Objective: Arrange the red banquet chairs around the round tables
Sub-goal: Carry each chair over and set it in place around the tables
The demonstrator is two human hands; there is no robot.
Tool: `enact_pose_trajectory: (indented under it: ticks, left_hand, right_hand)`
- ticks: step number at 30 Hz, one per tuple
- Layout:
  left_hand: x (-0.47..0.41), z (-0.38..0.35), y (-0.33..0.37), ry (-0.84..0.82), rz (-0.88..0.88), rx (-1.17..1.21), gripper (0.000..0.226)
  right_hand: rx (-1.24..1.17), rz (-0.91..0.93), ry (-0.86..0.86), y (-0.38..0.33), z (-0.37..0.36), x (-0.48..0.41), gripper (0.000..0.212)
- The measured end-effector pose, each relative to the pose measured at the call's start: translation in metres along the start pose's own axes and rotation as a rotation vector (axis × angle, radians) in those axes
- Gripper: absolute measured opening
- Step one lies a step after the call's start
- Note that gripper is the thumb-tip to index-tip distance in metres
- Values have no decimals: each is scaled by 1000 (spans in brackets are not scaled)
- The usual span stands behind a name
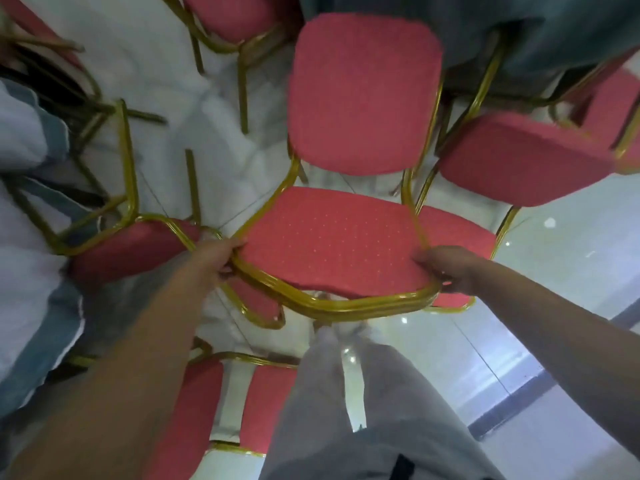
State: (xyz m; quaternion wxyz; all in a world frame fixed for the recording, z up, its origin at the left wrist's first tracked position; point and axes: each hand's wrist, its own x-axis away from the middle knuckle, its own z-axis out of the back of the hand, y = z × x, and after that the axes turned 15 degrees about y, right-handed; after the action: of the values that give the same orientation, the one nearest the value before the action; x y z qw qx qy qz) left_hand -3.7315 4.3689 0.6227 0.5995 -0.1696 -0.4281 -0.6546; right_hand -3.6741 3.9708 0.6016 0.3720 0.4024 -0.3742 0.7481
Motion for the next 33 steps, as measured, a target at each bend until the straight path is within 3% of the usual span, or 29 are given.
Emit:
enact_pose_trajectory:
  ticks: [4,6,8,10,12,16,19,23,28,33]
  left_hand:
    - [31,46,114,38,-161,250,19]
    - [54,60,167,18,-293,413,11]
    - [80,61,197,-29,-439,475,21]
    - [109,51,202,-50,-585,395,22]
    - [134,34,183,-1,-771,257,24]
    - [158,2,121,69,-1075,73,32]
    - [162,-29,83,-31,-1107,86,29]
    - [155,-85,51,-268,-898,-49,31]
    - [162,-144,29,-376,-848,-257,43]
    - [188,-183,10,-438,-808,-435,53]
  right_hand:
    - [-62,184,12,-75,23,63,21]
    - [-177,296,45,-110,30,91,22]
    - [-297,404,58,-129,31,109,27]
    - [-383,461,65,-131,28,119,35]
    - [-465,466,98,-115,20,123,30]
    - [-412,391,121,-59,14,120,31]
    - [-445,299,220,-8,29,118,30]
    - [-538,140,382,63,61,117,28]
    - [-649,-4,492,139,101,114,26]
    - [-710,-31,493,193,137,88,33]
